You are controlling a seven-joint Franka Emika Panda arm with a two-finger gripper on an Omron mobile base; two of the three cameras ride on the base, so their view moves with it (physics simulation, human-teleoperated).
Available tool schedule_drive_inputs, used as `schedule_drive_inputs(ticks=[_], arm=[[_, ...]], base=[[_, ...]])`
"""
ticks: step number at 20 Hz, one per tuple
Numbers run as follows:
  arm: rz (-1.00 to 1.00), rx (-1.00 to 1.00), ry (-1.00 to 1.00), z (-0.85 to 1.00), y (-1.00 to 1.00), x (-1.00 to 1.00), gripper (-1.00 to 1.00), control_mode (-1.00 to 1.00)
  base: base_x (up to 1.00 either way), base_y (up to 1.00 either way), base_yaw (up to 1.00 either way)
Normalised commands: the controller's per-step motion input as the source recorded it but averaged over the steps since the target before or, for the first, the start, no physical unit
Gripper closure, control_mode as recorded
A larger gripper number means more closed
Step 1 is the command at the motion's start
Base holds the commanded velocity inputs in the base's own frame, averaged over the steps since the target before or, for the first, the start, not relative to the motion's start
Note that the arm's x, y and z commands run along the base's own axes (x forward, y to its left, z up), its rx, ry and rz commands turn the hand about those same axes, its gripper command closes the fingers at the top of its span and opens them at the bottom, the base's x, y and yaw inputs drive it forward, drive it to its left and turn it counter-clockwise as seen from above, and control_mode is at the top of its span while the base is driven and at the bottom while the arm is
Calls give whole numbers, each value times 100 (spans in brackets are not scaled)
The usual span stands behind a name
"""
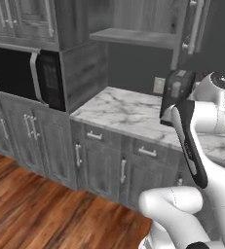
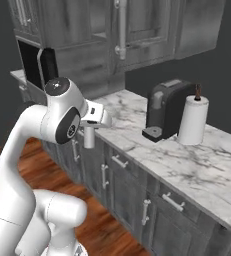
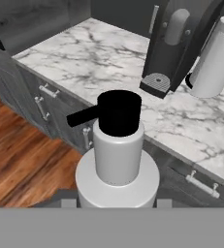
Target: Pick up the soap dispenser and dish brush from the sink, and place them back in the cabinet, and close the cabinet doors.
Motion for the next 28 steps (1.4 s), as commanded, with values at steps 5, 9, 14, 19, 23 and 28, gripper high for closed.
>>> schedule_drive_inputs(ticks=[5, 9, 14, 19, 23, 28], arm=[[0, 0, 0, 0, 0, 0, 100, 100], [0, 0, 0, 0, 0, 0, 100, 100], [0, 0, 0, 0, 0, 0, 100, 100], [0, 0, 0, 0, 0, 0, 100, 100], [0, 0, 0, 0, 0, 0, 100, 100], [0, 0, 0, 0, 0, 0, 100, 100]], base=[[3, 65, -13], [4, 63, -16], [21, 59, -22], [27, 63, -24], [27, 57, -24], [35, 36, -29]])
